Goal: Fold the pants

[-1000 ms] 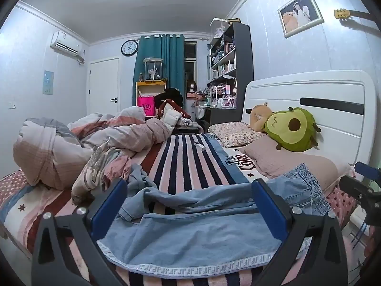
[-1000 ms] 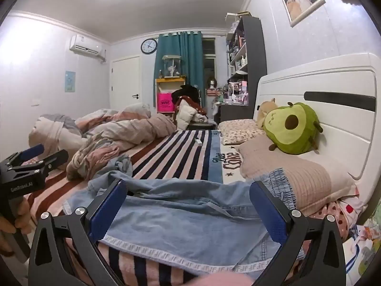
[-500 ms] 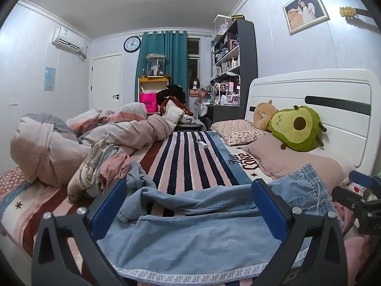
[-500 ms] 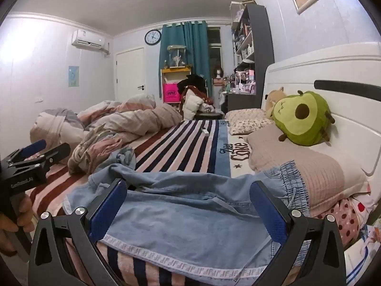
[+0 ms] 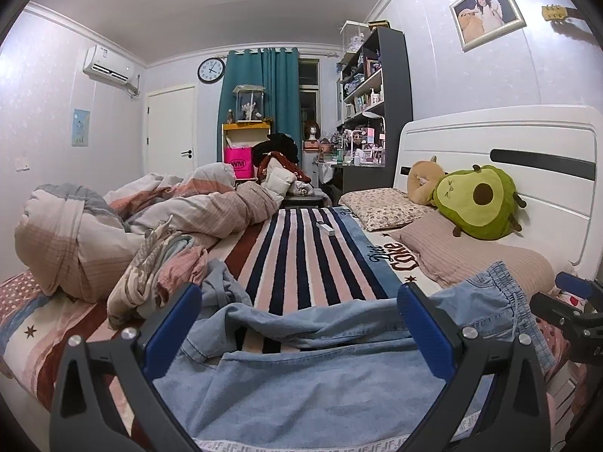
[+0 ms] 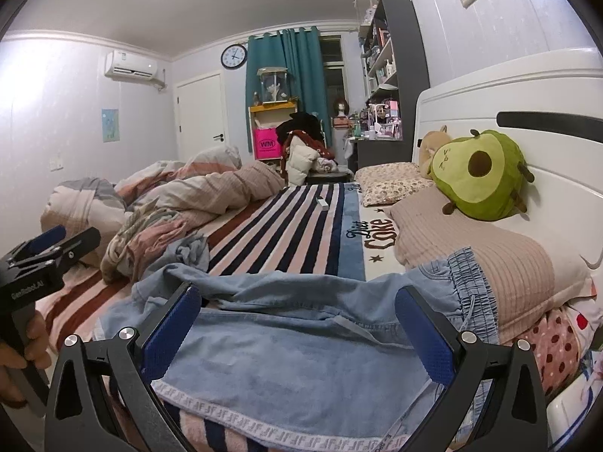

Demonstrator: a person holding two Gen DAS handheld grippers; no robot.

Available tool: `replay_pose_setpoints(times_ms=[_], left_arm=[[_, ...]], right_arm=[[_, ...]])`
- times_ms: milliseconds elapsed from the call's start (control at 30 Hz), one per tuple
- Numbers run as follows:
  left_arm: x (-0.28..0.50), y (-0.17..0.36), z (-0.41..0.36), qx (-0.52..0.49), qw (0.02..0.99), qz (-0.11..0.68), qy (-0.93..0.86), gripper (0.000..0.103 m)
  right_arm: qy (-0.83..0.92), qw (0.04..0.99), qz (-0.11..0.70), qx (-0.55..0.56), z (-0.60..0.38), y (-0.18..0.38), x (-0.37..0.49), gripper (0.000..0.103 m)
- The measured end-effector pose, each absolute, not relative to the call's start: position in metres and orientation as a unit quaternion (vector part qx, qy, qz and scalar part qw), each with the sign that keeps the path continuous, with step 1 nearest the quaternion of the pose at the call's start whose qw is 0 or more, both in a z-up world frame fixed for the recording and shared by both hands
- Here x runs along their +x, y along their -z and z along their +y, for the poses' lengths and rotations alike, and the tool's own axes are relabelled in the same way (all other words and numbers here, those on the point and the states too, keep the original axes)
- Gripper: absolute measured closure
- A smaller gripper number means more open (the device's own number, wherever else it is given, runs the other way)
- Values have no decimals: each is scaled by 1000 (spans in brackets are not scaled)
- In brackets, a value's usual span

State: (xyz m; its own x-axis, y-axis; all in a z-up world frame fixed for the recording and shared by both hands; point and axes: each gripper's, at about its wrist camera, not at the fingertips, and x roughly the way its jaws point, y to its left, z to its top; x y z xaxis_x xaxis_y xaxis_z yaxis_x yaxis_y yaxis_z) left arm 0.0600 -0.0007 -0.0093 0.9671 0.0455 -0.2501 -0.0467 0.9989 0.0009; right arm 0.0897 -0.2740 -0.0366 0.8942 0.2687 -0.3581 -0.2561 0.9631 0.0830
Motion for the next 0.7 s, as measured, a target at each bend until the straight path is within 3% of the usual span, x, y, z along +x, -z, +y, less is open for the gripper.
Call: replay_pose_setpoints(times_ms=[700], left_arm=[[68,7,-4,-3,990,139,-32,1]], right_arm=[[-143,970,192,31,-288,36,95,0]])
